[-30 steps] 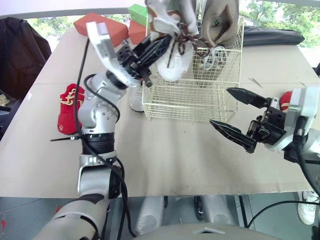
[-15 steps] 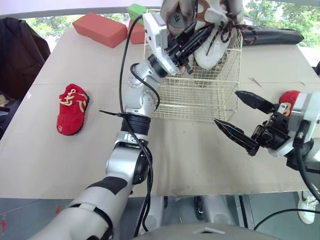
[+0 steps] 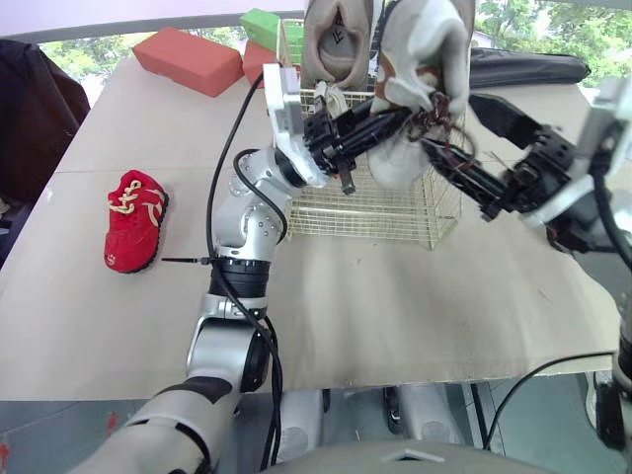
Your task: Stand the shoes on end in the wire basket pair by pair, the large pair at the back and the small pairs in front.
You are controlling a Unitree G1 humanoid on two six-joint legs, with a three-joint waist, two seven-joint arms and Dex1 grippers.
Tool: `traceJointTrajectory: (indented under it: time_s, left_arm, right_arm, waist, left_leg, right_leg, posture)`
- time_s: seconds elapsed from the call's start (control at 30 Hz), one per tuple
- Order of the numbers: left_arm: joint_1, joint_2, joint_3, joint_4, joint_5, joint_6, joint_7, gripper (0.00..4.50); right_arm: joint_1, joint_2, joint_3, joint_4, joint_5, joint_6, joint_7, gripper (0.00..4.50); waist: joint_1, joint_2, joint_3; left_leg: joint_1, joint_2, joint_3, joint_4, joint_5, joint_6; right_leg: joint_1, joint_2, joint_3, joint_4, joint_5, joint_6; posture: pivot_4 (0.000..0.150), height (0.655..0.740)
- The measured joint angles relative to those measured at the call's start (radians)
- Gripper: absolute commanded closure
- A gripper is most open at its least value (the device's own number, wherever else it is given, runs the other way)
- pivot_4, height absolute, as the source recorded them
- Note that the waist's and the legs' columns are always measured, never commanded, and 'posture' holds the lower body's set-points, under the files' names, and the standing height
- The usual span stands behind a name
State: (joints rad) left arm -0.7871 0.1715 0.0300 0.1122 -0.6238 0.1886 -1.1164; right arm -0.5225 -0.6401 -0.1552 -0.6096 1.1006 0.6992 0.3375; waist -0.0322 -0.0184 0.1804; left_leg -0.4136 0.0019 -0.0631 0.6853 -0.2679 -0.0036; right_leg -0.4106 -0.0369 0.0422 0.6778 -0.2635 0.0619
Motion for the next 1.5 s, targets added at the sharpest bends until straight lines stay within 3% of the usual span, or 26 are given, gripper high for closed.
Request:
traceJointTrajectory:
  time_s: [0.13,0.23,0.27,0.47,0.5,0.7,0.9,1.13,1.5]
  left_arm:
    - [0.036,0.023,0.006,-0.053,-0.002,0.006,0.014,3.96]
    - [0.055,0.038,0.018,-0.081,-0.011,0.025,0.038,3.96]
    - [0.060,0.043,0.022,-0.088,-0.015,0.036,0.047,2.94]
    - [0.086,0.100,0.038,-0.204,-0.064,0.189,0.173,0.23]
    - [0.110,0.123,0.051,-0.246,-0.088,0.233,0.215,0.03]
    - [0.276,0.223,0.173,-0.464,-0.223,0.409,0.403,0.03]
    - [0.499,0.306,0.252,-0.652,-0.344,0.475,0.471,0.03]
    - [0.640,0.371,0.287,-0.784,-0.463,0.474,0.462,0.03]
    - [0.780,0.473,0.355,-0.840,-0.528,0.451,0.445,0.03]
  right_arm:
    - [-0.051,0.014,0.020,0.060,0.004,0.035,0.006,3.15]
    - [-0.064,0.026,0.023,0.075,0.004,0.043,0.007,4.30]
    - [-0.067,0.030,0.025,0.079,0.004,0.043,0.007,4.50]
    - [-0.094,0.047,0.053,0.080,0.003,0.058,0.050,4.50]
    - [-0.095,0.050,0.055,0.079,0.000,0.057,0.054,4.50]
    - [-0.111,0.061,0.017,0.099,-0.056,0.014,0.025,4.50]
    - [-0.146,0.084,0.041,0.167,-0.289,-0.093,-0.018,4.50]
    - [-0.103,0.120,0.156,0.277,-0.588,-0.282,0.028,4.50]
    - [0.035,0.191,0.169,0.383,-0.694,-0.393,0.124,4.50]
  waist:
    - [0.001,0.000,0.000]
    - [0.001,0.000,0.000]
    - [0.000,0.000,0.000]
    - [-0.003,0.000,0.000]
    - [-0.008,0.000,0.000]
    - [-0.006,0.000,0.000]
    - [-0.002,0.000,0.000]
    - [0.000,0.001,0.000]
    - [-0.001,0.001,0.000]
  left_leg:
    - [0.000,0.000,0.000,0.000,-0.001,0.001]
    - [0.000,0.000,0.000,0.000,-0.001,0.002]
    - [0.000,0.000,0.000,0.000,-0.001,0.002]
    - [0.000,0.001,-0.003,0.000,-0.001,0.002]
    - [0.001,0.002,-0.003,0.000,-0.001,0.002]
    - [0.001,0.003,-0.003,-0.001,-0.001,0.002]
    - [0.001,0.003,-0.002,-0.001,0.000,0.000]
    - [0.001,0.003,0.000,-0.001,0.000,0.000]
    - [0.002,0.003,0.000,-0.002,-0.001,0.002]
  right_leg:
    - [0.000,0.000,-0.001,0.001,0.000,0.000]
    - [0.000,0.000,0.000,0.001,0.000,0.000]
    - [0.000,0.000,0.000,0.001,0.000,0.000]
    - [-0.001,0.000,0.001,0.001,0.000,0.000]
    - [-0.001,0.000,0.001,0.001,0.000,0.000]
    - [-0.002,0.000,0.001,0.001,0.000,0.000]
    - [-0.001,0.000,0.001,0.001,0.000,0.000]
    - [-0.002,0.000,0.002,0.001,0.000,0.000]
    - [-0.001,0.000,0.004,0.001,0.000,0.000]
  posture:
    - [0.150,0.7400]
    - [0.150,0.7400]
    - [0.150,0.7400]
    - [0.150,0.7400]
    - [0.150,0.7400]
    - [0.150,0.7400]
    - [0.150,0.7400]
    - [0.150,0.7400]
    - [0.150,0.7400]
